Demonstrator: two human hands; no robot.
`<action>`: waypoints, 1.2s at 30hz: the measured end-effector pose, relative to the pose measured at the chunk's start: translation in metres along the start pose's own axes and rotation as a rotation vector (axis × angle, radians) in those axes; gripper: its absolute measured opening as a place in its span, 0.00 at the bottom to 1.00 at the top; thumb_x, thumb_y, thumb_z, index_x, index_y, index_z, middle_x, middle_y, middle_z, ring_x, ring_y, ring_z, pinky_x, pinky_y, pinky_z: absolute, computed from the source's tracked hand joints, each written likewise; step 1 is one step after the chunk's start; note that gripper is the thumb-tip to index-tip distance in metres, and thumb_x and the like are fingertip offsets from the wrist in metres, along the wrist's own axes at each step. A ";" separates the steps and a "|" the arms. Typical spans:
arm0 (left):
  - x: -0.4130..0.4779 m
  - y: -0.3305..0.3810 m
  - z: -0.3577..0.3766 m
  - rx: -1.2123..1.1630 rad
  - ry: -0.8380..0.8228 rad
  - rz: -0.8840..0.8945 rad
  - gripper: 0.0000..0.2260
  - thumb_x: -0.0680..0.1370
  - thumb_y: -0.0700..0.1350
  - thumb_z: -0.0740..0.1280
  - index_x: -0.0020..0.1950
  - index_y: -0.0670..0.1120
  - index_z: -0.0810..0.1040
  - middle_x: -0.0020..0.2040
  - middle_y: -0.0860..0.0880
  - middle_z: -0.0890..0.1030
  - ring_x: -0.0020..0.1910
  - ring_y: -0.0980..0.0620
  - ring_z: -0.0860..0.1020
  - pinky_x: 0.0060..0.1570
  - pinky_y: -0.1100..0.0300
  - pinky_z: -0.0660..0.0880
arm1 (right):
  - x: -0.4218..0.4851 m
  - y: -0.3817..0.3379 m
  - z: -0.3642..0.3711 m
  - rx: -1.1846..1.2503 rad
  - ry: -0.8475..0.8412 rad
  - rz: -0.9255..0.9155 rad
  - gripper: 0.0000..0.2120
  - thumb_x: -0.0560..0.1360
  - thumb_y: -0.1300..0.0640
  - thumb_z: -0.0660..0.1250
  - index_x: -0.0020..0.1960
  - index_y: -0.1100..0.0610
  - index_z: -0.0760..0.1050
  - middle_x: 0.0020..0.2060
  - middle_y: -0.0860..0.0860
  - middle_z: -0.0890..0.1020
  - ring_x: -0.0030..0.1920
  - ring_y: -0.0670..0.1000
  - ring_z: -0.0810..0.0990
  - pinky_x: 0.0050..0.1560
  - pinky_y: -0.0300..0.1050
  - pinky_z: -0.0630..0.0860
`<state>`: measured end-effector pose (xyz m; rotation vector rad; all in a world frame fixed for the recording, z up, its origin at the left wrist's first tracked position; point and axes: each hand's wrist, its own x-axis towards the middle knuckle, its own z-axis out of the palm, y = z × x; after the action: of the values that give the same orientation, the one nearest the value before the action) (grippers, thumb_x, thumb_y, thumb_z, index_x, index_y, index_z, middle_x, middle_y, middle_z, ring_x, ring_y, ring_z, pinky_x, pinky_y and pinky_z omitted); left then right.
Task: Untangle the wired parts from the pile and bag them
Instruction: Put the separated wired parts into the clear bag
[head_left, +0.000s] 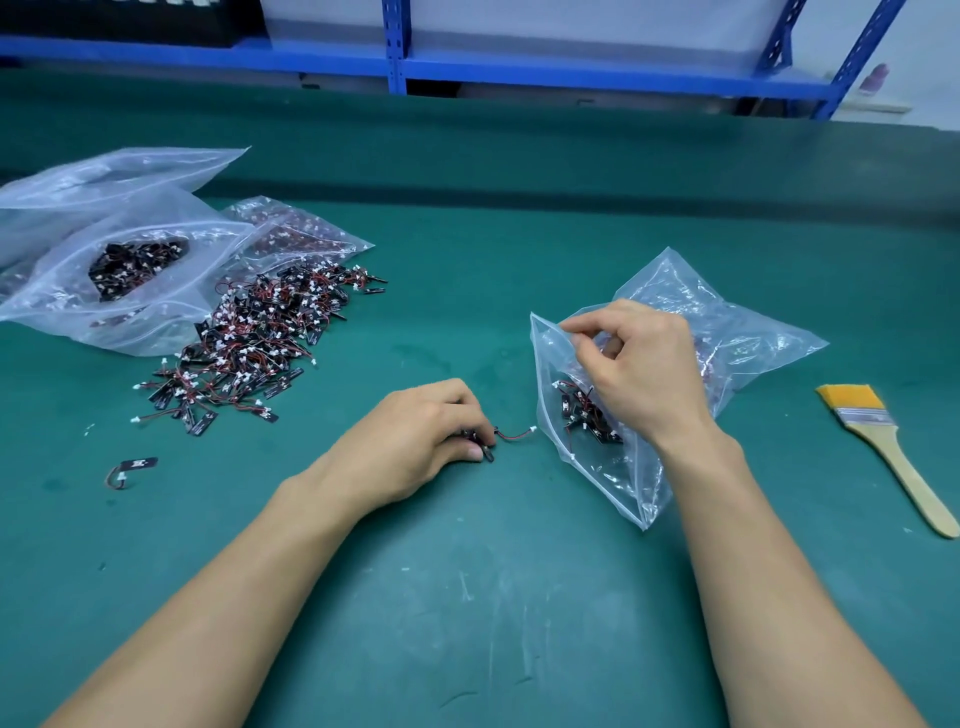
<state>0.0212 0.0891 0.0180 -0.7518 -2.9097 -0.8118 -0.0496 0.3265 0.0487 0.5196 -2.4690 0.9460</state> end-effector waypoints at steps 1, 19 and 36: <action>-0.002 0.001 0.000 0.000 0.026 0.007 0.04 0.78 0.45 0.71 0.52 0.52 0.83 0.50 0.57 0.78 0.46 0.58 0.77 0.51 0.56 0.75 | 0.000 0.000 0.000 0.002 0.002 -0.008 0.07 0.75 0.60 0.70 0.49 0.52 0.86 0.41 0.46 0.84 0.32 0.39 0.74 0.45 0.51 0.79; 0.045 0.072 0.019 0.081 0.236 0.070 0.05 0.78 0.40 0.68 0.49 0.48 0.83 0.46 0.51 0.79 0.47 0.49 0.77 0.43 0.52 0.75 | 0.002 -0.008 -0.011 0.305 -0.032 0.121 0.12 0.73 0.60 0.74 0.42 0.42 0.82 0.28 0.36 0.79 0.28 0.42 0.73 0.34 0.28 0.67; 0.059 0.077 0.028 0.214 0.245 0.189 0.08 0.76 0.43 0.71 0.53 0.52 0.86 0.53 0.53 0.84 0.52 0.46 0.77 0.45 0.56 0.65 | 0.002 -0.011 -0.011 0.310 0.031 0.149 0.08 0.73 0.61 0.74 0.43 0.47 0.84 0.30 0.35 0.81 0.29 0.41 0.75 0.34 0.28 0.69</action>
<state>0.0069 0.1871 0.0399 -0.8254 -2.6068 -0.5233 -0.0432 0.3266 0.0630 0.4181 -2.3706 1.3986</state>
